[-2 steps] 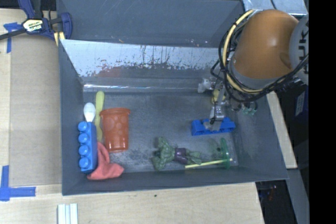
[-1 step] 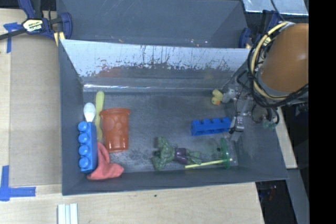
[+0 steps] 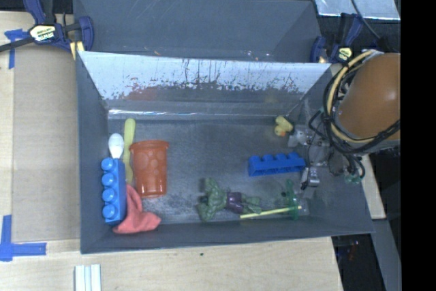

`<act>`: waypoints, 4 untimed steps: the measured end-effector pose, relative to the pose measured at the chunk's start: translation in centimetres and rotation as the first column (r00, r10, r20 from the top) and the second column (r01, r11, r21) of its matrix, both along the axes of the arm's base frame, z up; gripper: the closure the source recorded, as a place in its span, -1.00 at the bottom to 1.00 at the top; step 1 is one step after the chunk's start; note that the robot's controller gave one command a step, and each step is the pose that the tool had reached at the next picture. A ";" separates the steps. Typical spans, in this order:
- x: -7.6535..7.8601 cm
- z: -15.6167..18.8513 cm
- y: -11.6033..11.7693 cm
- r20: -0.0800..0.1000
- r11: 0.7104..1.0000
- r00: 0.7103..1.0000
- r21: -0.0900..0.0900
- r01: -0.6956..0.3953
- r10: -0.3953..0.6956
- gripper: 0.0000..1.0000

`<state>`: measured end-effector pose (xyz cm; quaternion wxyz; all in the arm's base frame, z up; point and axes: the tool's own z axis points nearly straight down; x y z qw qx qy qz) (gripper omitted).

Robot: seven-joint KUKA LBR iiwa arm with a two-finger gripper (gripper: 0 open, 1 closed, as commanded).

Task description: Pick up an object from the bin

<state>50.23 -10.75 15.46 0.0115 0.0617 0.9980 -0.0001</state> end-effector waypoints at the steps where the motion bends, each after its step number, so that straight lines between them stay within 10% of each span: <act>1: 0.3 -1.5 -0.2 0.000 0.989 0.989 -0.002 -0.145 0.145 -1.00; 2: 0.2 -2.2 -0.1 -0.004 0.987 0.987 0.005 0.160 -0.160 -1.00; 3: 1.4 -5.1 -0.7 -0.002 0.997 0.997 -0.001 -0.081 0.081 -1.00; 4: 1.6 -8.0 -0.8 -0.004 0.993 0.993 0.000 -0.114 0.114 1.00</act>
Offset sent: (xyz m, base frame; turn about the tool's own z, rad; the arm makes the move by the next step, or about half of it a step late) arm -0.0007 0.0026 -0.0300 -0.1154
